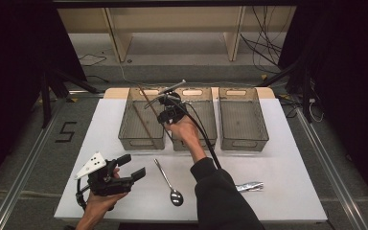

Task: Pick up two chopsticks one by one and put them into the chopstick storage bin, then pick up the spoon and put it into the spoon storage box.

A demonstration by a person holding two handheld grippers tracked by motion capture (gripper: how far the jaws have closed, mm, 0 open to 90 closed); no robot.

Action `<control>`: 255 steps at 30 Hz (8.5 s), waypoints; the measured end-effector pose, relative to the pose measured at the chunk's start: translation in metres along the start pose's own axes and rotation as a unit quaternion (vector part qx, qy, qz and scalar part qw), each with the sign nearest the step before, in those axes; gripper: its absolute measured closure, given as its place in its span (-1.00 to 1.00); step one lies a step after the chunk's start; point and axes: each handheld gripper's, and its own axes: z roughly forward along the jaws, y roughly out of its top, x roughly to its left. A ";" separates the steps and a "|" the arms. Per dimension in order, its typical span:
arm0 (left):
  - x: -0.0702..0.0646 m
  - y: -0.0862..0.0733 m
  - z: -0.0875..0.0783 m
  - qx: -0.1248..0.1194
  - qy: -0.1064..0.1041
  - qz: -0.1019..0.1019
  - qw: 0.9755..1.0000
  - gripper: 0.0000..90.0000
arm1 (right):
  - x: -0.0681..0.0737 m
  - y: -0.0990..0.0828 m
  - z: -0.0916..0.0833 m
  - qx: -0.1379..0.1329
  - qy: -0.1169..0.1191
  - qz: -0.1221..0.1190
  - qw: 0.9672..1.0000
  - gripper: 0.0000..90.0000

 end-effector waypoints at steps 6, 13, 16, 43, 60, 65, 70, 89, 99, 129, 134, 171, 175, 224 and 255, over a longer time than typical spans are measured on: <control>0.000 0.000 -0.001 0.000 0.000 0.001 1.000 -0.66 | 0.001 0.013 0.014 0.002 0.001 0.007 1.000 0.91; 0.000 0.000 -0.001 -0.001 -0.002 0.000 1.000 -0.66 | -0.003 0.022 0.026 0.003 0.004 0.025 1.000 0.91; 0.000 0.001 -0.001 -0.001 -0.002 0.000 1.000 -0.66 | -0.002 0.024 0.029 0.005 0.003 0.026 1.000 0.91; 0.000 0.001 -0.002 -0.002 -0.004 0.002 1.000 -0.66 | -0.001 0.033 0.062 0.011 -0.016 0.039 0.999 0.86; 0.000 0.001 -0.001 -0.001 -0.002 0.004 1.000 -0.66 | -0.001 0.028 0.021 -0.036 0.029 0.017 0.999 -0.09; 0.000 0.000 -0.001 0.001 -0.002 0.004 1.000 -0.66 | -0.012 0.013 0.003 -0.051 0.041 0.011 0.998 -0.22; 0.000 0.000 0.000 0.002 -0.001 0.004 1.000 -0.66 | -0.018 -0.003 -0.020 -0.073 0.060 0.005 0.996 -0.27; 0.000 0.000 0.000 0.007 0.001 0.005 1.000 -0.66 | -0.033 -0.063 -0.095 -0.094 0.066 -0.045 0.992 -0.40; -0.001 -0.001 0.002 0.009 0.001 0.003 1.000 -0.66 | -0.042 -0.094 -0.114 -0.098 0.067 -0.053 0.992 -0.41; 0.002 0.002 0.009 0.035 -0.006 0.010 0.999 -0.66 | -0.042 -0.183 -0.122 -0.098 0.058 -0.056 0.992 -0.41; 0.001 0.005 0.014 0.053 -0.016 0.014 0.998 -0.66 | -0.048 -0.202 -0.130 -0.117 0.055 -0.055 0.990 -0.41; 0.005 0.023 0.061 0.165 -0.010 0.068 0.984 -0.66 | -0.069 -0.282 -0.150 -0.209 0.024 -0.032 0.977 -0.48; 0.006 0.026 0.073 0.185 -0.005 0.080 0.979 -0.64 | -0.070 -0.283 -0.151 -0.210 0.024 -0.030 0.977 -0.48; 0.016 -0.012 0.093 0.391 0.039 0.154 0.907 0.97 | -0.068 -0.288 -0.152 -0.225 0.021 -0.036 0.974 -0.48; -0.008 -0.003 0.055 0.475 0.005 0.218 0.852 0.25 | -0.066 -0.286 -0.150 -0.221 0.027 -0.034 0.974 -0.48</control>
